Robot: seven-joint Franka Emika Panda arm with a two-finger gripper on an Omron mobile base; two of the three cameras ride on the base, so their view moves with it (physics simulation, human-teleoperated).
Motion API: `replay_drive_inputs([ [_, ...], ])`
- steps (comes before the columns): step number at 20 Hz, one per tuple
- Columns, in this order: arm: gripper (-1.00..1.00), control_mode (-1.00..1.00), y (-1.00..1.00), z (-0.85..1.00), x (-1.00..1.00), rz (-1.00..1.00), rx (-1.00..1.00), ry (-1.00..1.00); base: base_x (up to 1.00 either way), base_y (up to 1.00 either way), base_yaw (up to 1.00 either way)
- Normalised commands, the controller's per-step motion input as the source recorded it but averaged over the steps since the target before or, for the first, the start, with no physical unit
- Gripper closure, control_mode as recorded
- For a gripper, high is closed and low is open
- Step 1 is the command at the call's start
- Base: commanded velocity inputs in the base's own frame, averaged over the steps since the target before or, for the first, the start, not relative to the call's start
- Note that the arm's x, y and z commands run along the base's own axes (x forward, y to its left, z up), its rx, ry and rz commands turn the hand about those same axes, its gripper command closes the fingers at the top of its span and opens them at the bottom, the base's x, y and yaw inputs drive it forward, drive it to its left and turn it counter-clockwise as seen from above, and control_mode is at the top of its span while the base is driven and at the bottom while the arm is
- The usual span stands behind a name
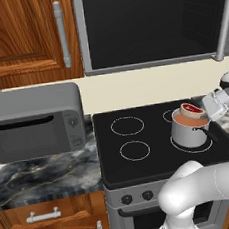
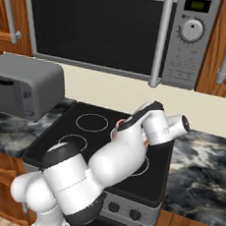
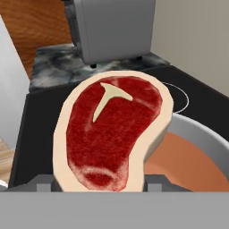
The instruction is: Retrieve the steak from the fridge and place it on the saucepan with marinade on the stove.
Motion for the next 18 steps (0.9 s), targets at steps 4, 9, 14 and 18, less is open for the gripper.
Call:
replay_drive_inputs([
  [4,1.0,-1.0,-0.01,-0.03,0.04,0.0,0.0,0.0,0.0,0.0,0.0],
  [9,1.0,-1.0,0.0,-0.07,0.08,0.0,0.0,0.0,0.0,0.0,0.0],
  [14,1.0,-1.0,0.0,-0.07,0.11,0.0,0.0,0.0,0.0,0.0,0.0],
  [18,1.0,-1.0,0.0,-0.08,0.13,0.0,0.0,0.0,0.0,0.0,0.0],
])
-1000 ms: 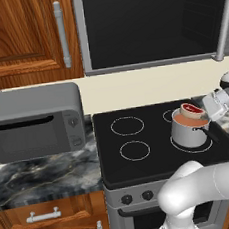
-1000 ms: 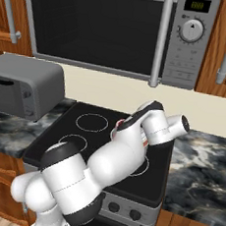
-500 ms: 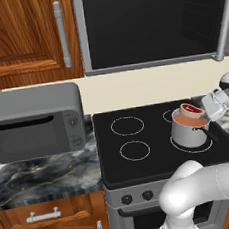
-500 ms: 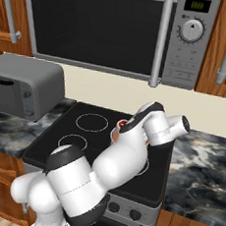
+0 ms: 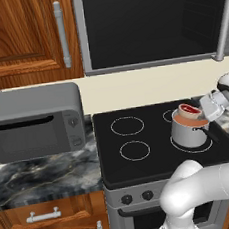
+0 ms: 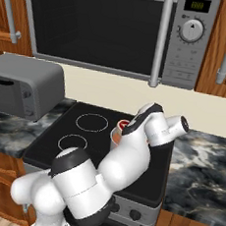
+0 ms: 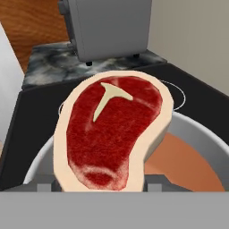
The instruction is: Retrieve the steak from the fridge and place it on the saucepan with marinade on the stove.
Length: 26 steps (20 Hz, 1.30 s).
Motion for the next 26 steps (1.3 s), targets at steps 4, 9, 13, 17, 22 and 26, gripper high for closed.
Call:
replay_drive_inputs([
  [4,1.0,-1.0,0.0,-0.07,0.14,0.0,0.0,0.0,0.0,0.0,0.0],
  [9,1.0,-1.0,-0.03,-0.03,0.11,0.0,0.0,0.0,0.0,0.0,0.0],
  [13,1.0,-1.0,-0.05,0.0,0.1,0.0,0.0,0.0,0.0,0.0,0.0],
  [17,1.0,-1.0,-0.09,0.0,0.08,0.0,0.0,0.0,0.0,0.0,0.0],
  [22,1.0,-1.0,-0.13,0.0,0.04,0.0,0.0,0.0,0.0,0.0,0.0],
  [26,1.0,-1.0,-0.11,-0.02,0.03,0.0,-0.01,0.0,0.0,0.0,0.0],
])
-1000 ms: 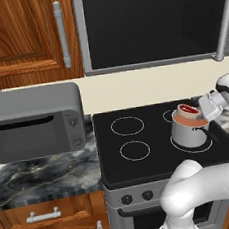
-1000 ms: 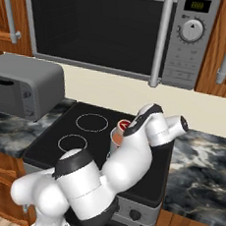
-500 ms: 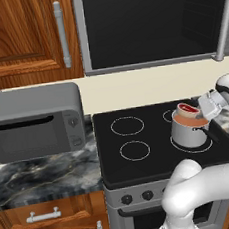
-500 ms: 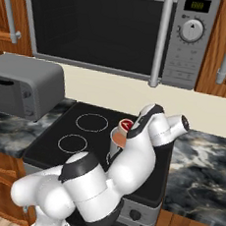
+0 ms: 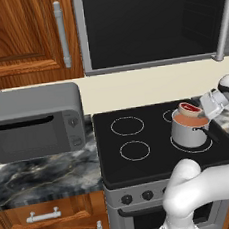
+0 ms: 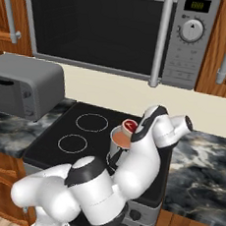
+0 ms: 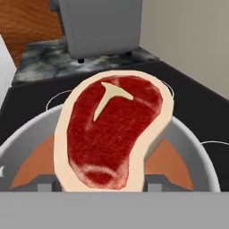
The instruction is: Retrieve the steak from the fridge and place it on the saucepan with marinade on the stove.
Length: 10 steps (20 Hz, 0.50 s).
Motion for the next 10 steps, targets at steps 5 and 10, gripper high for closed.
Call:
replay_drive_inputs([
  [5,1.0,-1.0,-0.06,-0.05,0.03,0.0,-0.02,0.0,0.0,0.0,0.0],
  [10,1.0,-1.0,-0.01,-0.06,0.03,0.0,-0.05,0.0,0.0,0.0,0.0],
])
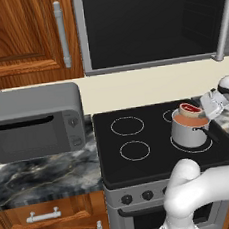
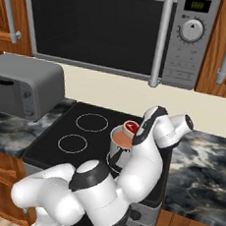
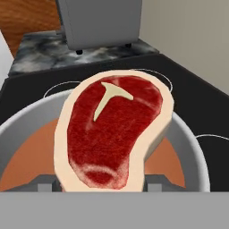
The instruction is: Retrieve the steak from the fridge and place it on the saucepan with marinade on the stove.
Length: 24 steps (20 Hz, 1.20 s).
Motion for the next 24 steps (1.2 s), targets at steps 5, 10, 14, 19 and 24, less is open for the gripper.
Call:
replay_drive_inputs([
  [5,1.0,-1.0,0.0,-0.08,0.05,0.0,-0.06,0.0,0.0,0.0,0.0],
  [10,1.0,-1.0,0.0,-0.12,0.05,0.0,-0.06,0.0,0.0,0.0,0.0],
  [14,1.0,-1.0,0.0,-0.08,0.06,0.0,-0.05,0.0,0.0,0.0,0.0],
  [19,1.0,-1.0,-0.01,-0.04,0.01,0.0,-0.03,0.0,0.0,0.0,0.0],
  [24,1.0,-1.0,-0.11,-0.01,0.0,0.0,-0.01,0.0,0.0,0.0,0.0],
])
